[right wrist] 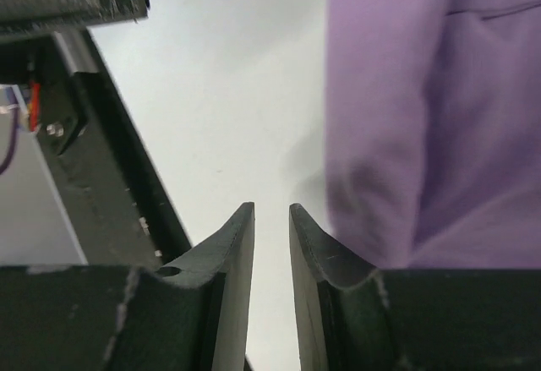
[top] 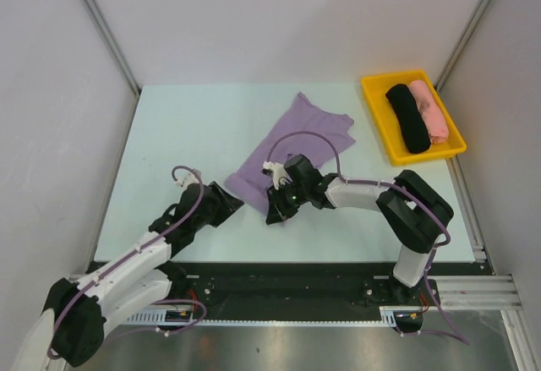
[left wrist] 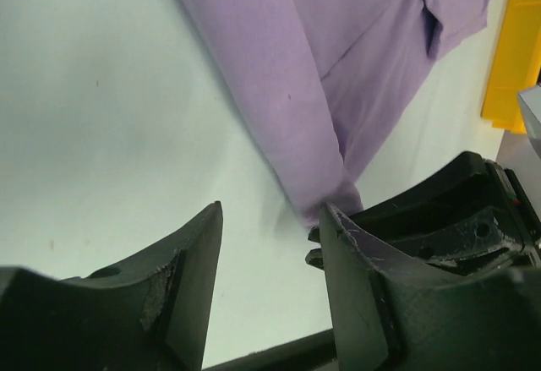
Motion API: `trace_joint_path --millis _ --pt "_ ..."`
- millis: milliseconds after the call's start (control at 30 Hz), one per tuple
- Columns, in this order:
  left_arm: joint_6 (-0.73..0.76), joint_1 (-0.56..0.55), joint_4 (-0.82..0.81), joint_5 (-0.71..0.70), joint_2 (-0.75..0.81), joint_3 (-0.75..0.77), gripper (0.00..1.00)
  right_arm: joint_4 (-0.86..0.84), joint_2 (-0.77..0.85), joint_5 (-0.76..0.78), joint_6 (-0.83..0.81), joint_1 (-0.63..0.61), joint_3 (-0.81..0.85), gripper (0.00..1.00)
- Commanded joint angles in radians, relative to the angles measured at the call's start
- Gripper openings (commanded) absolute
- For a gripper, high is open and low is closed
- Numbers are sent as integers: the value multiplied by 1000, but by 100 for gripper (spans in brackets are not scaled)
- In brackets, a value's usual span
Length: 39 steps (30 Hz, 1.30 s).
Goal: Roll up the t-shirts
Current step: Roll the T-shirt to the center of the board.
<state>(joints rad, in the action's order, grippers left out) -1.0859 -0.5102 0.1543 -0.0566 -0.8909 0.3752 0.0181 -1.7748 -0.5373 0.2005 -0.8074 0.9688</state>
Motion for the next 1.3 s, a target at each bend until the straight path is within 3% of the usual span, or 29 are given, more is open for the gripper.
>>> trace_joint_path --millis 0,133,300,633,733,900,1267 --pt "-71 -60 60 -86 96 -41 54 10 -5 -107 85 -6 -1 28" --pt "-89 -73 -7 -98 107 -88 54 -6 -26 -72 103 14 -1 28" --pt "-43 -73 -70 -115 -61 -27 57 -7 -31 -55 128 50 -1 28" --pt "-46 -70 -183 -129 -272 65 64 91 153 100 105 11 -1 34" --pt "-42 -59 -174 -134 -298 94 64 106 201 236 85 -36 1 39" --pt "-42 -15 -82 -144 -272 119 64 120 229 601 2 -153 19 44" --pt "15 183 -16 -60 -168 99 64 89 -1 1020 -183 -341 169 58"
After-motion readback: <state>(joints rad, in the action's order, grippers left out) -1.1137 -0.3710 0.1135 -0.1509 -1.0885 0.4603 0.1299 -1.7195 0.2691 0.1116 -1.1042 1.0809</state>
